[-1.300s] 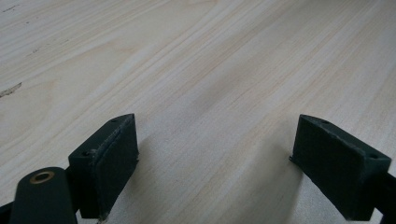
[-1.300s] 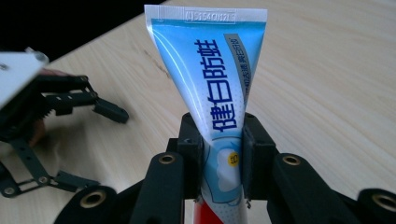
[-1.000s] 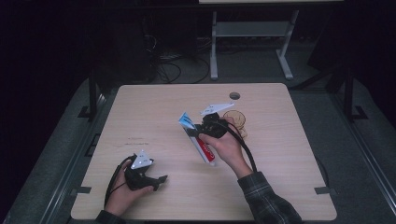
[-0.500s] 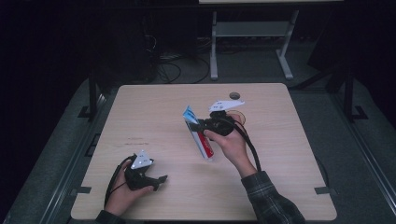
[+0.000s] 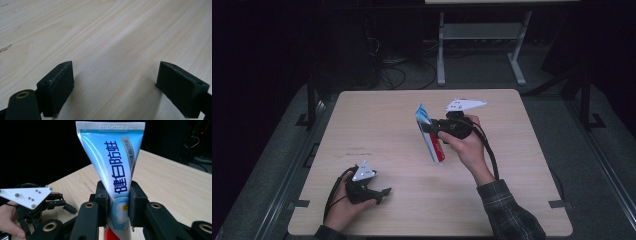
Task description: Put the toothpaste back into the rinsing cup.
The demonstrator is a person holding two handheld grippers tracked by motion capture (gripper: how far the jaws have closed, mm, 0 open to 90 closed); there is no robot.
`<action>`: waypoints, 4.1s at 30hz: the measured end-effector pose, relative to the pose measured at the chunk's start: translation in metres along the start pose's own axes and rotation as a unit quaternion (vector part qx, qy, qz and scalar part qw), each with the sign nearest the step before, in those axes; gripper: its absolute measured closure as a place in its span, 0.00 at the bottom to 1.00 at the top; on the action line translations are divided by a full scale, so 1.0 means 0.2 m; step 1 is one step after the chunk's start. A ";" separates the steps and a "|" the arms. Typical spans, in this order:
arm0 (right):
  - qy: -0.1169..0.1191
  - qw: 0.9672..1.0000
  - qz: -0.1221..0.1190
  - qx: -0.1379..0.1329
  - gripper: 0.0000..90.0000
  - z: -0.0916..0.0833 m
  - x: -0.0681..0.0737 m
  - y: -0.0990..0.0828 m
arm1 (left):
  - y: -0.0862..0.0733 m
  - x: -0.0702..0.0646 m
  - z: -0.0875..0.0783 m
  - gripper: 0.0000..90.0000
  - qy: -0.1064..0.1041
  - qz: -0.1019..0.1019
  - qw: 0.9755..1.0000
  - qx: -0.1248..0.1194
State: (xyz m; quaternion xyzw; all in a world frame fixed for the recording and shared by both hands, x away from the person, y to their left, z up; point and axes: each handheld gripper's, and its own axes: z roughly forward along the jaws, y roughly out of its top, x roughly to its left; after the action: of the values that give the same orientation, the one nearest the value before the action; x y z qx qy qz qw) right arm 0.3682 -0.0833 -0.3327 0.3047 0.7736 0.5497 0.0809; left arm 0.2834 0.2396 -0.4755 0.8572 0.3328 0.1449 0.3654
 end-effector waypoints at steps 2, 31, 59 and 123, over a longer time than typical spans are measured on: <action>-0.003 1.000 -0.003 -0.004 0.81 -0.02 -0.01 0.02 | 0.00 0.00 0.00 0.15 0.000 0.000 1.000 0.000; -0.063 0.997 -0.011 -0.034 0.81 -0.22 -0.15 0.21 | 0.00 0.00 0.00 0.15 0.000 0.000 1.000 0.000; -0.127 0.991 -0.015 -0.033 0.81 -0.24 -0.33 0.26 | 0.00 0.00 0.00 0.15 0.000 0.000 1.000 0.000; -0.142 0.989 0.014 0.033 0.81 -0.06 -0.50 -0.04 | 0.00 0.00 0.00 0.15 0.000 -0.001 1.000 0.000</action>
State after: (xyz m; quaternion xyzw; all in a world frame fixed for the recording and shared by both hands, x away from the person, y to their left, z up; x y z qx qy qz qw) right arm 0.4399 -0.1520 -0.3567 0.3928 0.7675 0.4765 0.1721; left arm 0.2832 0.2396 -0.4754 0.8572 0.3333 0.1441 0.3652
